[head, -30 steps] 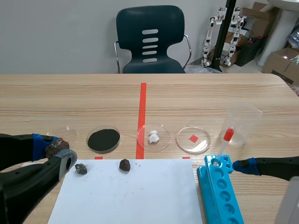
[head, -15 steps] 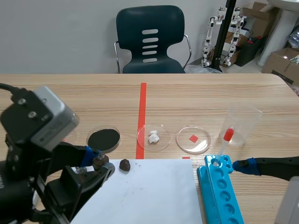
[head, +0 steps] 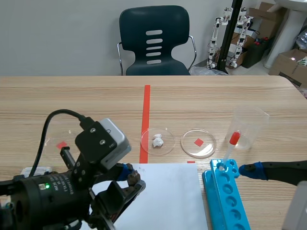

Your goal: Put the right mineral back

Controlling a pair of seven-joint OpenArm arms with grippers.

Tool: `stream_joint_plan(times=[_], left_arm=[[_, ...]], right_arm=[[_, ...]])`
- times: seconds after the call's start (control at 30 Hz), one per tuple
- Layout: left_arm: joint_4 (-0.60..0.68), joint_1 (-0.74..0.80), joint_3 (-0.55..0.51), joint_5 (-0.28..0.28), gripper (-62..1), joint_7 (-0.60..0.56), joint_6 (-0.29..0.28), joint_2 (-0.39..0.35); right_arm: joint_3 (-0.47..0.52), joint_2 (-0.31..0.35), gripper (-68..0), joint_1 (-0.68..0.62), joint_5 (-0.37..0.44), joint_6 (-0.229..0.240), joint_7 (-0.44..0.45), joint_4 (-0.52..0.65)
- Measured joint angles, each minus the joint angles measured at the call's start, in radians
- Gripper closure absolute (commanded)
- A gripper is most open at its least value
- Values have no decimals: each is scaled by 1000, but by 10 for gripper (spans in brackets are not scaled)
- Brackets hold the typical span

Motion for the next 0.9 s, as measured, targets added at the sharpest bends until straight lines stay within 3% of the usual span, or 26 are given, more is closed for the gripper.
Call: stream_joint_plan(times=[0.2, 0.47, 0.73, 0.9], left_arm=[[-83, -65, 31, 10, -130, 8, 0, 69], [-156, -186, 105, 24, -130, 119, 0, 155], [-258, -277, 140, 24, -130, 282, 1, 284], [-354, -328, 140, 24, -130, 397, 34, 383]], right_arm=[[0, 0, -569, 0, 0, 0, 0, 0], [0, 0, -569, 0, 0, 0, 0, 0], [0, 0, -569, 0, 0, 0, 0, 0], [0, 0, -569, 0, 0, 0, 0, 0]])
